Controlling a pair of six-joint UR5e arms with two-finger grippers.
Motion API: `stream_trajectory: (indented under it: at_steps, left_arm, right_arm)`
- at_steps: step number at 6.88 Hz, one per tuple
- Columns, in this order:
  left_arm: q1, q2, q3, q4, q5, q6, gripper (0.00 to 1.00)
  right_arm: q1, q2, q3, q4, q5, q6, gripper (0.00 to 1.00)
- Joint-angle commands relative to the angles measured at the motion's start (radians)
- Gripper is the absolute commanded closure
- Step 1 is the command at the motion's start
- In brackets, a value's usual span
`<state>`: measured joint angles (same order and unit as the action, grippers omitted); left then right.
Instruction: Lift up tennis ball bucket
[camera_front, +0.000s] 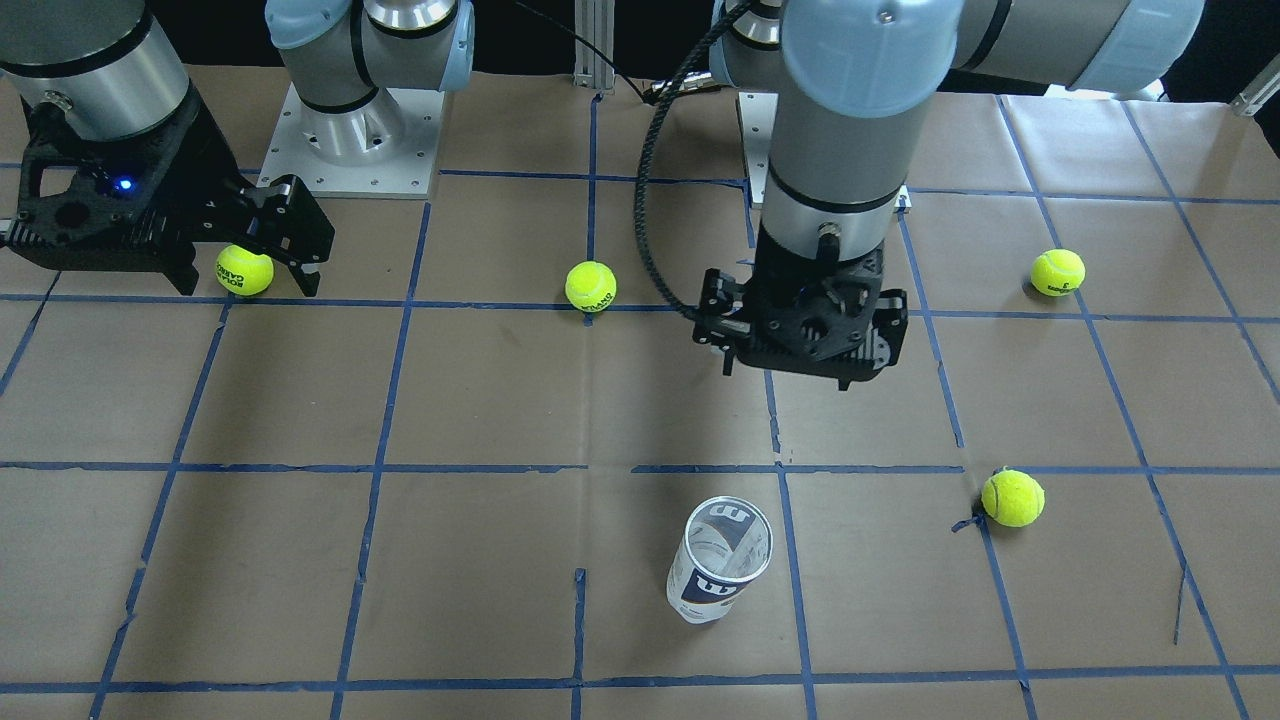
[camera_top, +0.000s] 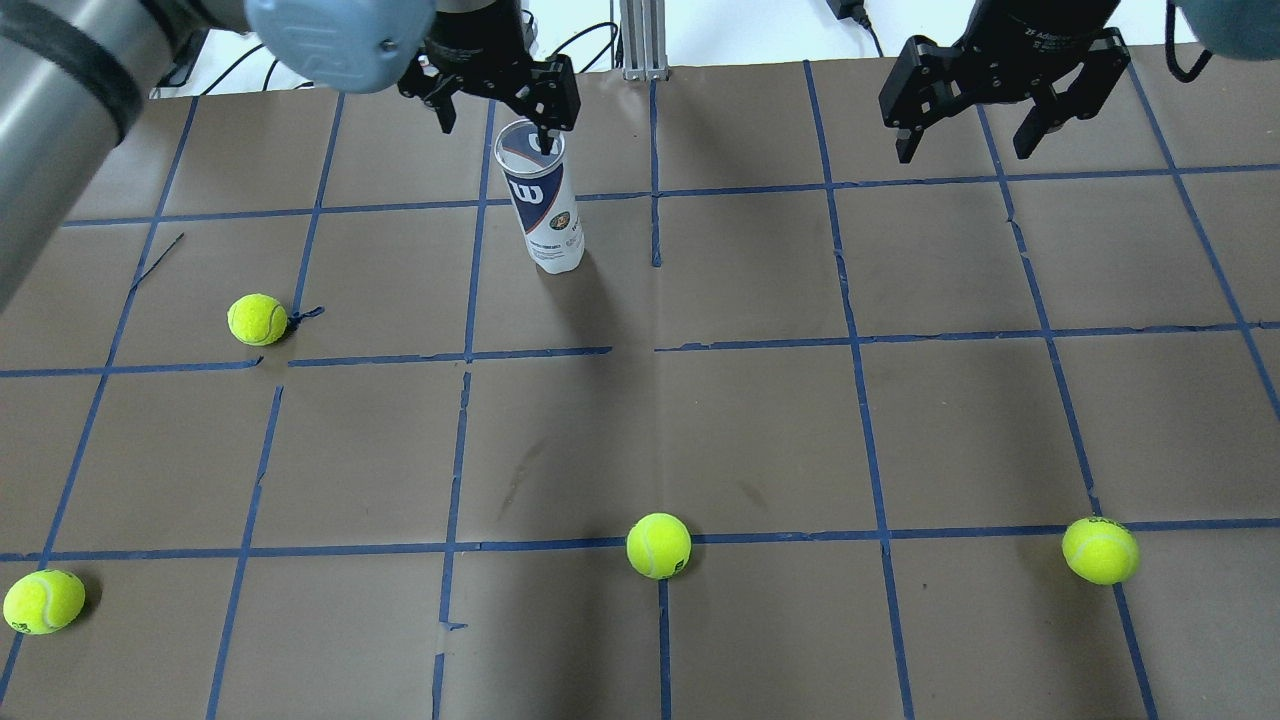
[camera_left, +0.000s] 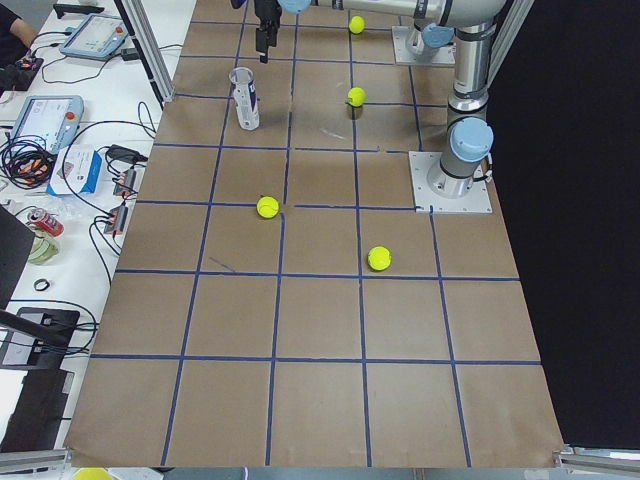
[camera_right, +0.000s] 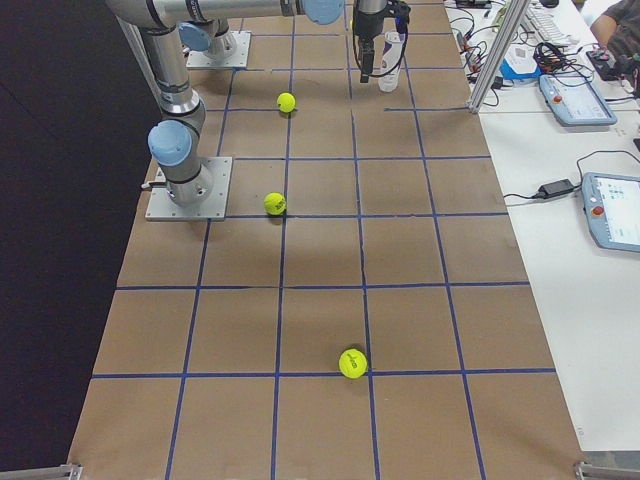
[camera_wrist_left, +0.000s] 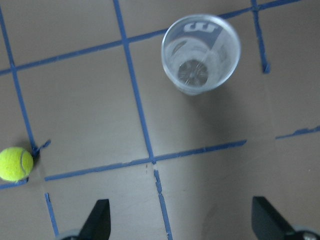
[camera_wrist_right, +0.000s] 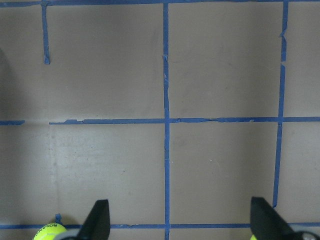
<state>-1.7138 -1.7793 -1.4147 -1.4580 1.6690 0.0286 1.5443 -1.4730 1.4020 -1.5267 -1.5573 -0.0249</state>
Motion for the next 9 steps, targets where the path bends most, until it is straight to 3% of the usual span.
stream_trajectory:
  at_steps: [1, 4, 9]
  left_arm:
    - [0.078, 0.157, -0.195, 0.056, -0.072, -0.012, 0.00]
    - [0.108, 0.202, -0.141, -0.017, -0.083, -0.027, 0.00]
    - [0.126, 0.193, -0.122, -0.123, -0.069, -0.093, 0.00]
  right_arm:
    - [-0.001, -0.001, 0.000, 0.002, -0.001, -0.001, 0.00]
    - [0.000, -0.001, 0.000, 0.002, -0.001, -0.001, 0.00]
    - [0.000, -0.003, 0.002, 0.005, -0.001, 0.000, 0.00]
